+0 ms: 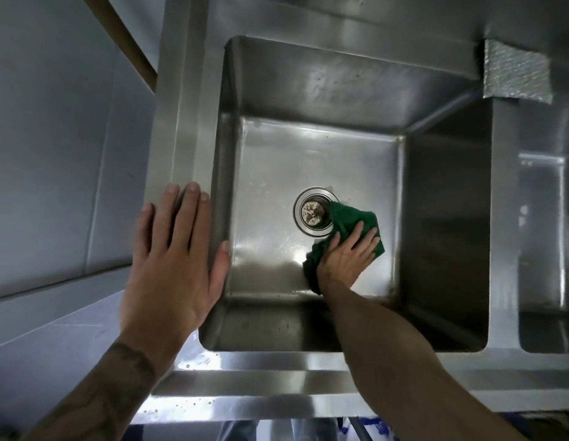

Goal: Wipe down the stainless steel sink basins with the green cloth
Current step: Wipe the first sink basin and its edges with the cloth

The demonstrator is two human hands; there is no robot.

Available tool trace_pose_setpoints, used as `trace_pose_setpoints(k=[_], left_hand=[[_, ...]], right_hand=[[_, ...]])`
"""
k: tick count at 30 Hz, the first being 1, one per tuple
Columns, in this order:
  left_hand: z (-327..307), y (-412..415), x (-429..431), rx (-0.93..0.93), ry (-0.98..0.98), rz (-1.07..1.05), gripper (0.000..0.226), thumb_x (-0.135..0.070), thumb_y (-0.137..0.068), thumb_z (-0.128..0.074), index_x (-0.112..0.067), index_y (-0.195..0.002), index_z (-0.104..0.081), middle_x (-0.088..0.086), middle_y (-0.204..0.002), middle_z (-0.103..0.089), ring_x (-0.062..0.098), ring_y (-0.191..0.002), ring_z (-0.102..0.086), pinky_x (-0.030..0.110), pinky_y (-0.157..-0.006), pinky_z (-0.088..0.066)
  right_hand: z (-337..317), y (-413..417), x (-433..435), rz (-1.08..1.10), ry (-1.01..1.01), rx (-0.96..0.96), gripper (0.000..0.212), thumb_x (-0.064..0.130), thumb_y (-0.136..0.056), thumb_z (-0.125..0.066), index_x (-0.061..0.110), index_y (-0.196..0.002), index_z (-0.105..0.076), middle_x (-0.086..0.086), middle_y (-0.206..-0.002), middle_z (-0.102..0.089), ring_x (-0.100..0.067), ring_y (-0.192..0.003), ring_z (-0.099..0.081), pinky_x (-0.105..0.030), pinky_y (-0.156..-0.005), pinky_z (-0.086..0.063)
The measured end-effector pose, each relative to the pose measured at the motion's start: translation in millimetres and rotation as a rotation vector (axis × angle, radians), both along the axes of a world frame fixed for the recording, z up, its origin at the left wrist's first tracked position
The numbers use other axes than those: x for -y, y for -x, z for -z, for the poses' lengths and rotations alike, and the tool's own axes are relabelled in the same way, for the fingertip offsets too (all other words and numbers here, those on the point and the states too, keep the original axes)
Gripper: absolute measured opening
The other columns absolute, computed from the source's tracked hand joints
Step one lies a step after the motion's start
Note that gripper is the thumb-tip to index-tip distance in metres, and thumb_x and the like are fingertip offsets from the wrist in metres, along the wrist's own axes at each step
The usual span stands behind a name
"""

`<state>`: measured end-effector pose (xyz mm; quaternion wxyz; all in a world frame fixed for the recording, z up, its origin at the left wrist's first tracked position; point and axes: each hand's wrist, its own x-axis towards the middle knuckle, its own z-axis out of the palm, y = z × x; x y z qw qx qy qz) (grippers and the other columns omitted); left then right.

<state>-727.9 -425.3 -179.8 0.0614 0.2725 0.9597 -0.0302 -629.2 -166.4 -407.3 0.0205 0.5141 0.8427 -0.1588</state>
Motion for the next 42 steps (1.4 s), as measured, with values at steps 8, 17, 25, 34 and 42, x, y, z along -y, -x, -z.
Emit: trace_pose_setpoints(k=[8, 17, 25, 34, 42], left_hand=[[-0.3, 0.9, 1.9, 0.002, -0.051, 0.008, 0.072, -0.047, -0.111, -0.031, 0.005, -0.162, -0.030, 0.029, -0.167, -0.033, 0.047, -0.157, -0.030, 0.064, -0.127, -0.025], [5.2, 0.5, 1.9, -0.036, -0.066, 0.002, 0.069, -0.044, -0.112, -0.034, 0.003, -0.162, -0.030, 0.028, -0.166, -0.035, 0.046, -0.156, -0.032, 0.062, -0.128, -0.024], [4.2, -0.6, 0.7, -0.042, -0.059, -0.007, 0.067, -0.042, -0.112, -0.035, 0.004, -0.161, -0.032, 0.027, -0.166, -0.036, 0.046, -0.157, -0.031, 0.062, -0.128, -0.023], [4.9, 0.2, 0.2, -0.050, -0.067, -0.005, 0.068, -0.041, -0.111, -0.037, 0.004, -0.161, -0.033, 0.027, -0.166, -0.036, 0.047, -0.156, -0.031, 0.061, -0.129, -0.021], [4.1, 0.4, -1.2, -0.048, -0.074, -0.005, 0.067, -0.041, -0.112, -0.037, 0.004, -0.160, -0.034, 0.028, -0.165, -0.038, 0.047, -0.156, -0.032, 0.061, -0.129, -0.021]], right_hand=[[9.3, -11.0, 11.1, 0.206, -0.053, -0.045, 0.060, 0.042, -0.108, -0.039, 0.007, -0.157, -0.041, -0.029, -0.163, -0.034, -0.048, -0.151, -0.032, -0.064, -0.118, -0.033], [18.2, 4.7, 29.9, 0.582, -0.126, -0.077, 0.068, 0.054, -0.110, -0.023, 0.007, -0.138, -0.064, -0.027, -0.141, -0.061, -0.047, -0.128, -0.062, -0.059, -0.097, -0.055], [24.7, 16.6, -3.7, 0.319, -0.281, -0.119, 0.058, 0.046, -0.106, -0.043, 0.008, -0.149, -0.053, -0.026, -0.156, -0.047, -0.048, -0.144, -0.045, -0.062, -0.113, -0.040], [22.9, 19.1, -2.3, 0.317, -0.225, -0.140, 0.053, 0.040, -0.106, -0.046, 0.007, -0.145, -0.057, -0.026, -0.154, -0.050, -0.050, -0.142, -0.046, -0.064, -0.112, -0.040], [28.2, -5.3, 2.1, 0.375, -0.278, -0.127, 0.057, 0.047, -0.109, -0.040, 0.007, -0.148, -0.054, -0.027, -0.154, -0.050, -0.048, -0.142, -0.047, -0.063, -0.109, -0.045]])
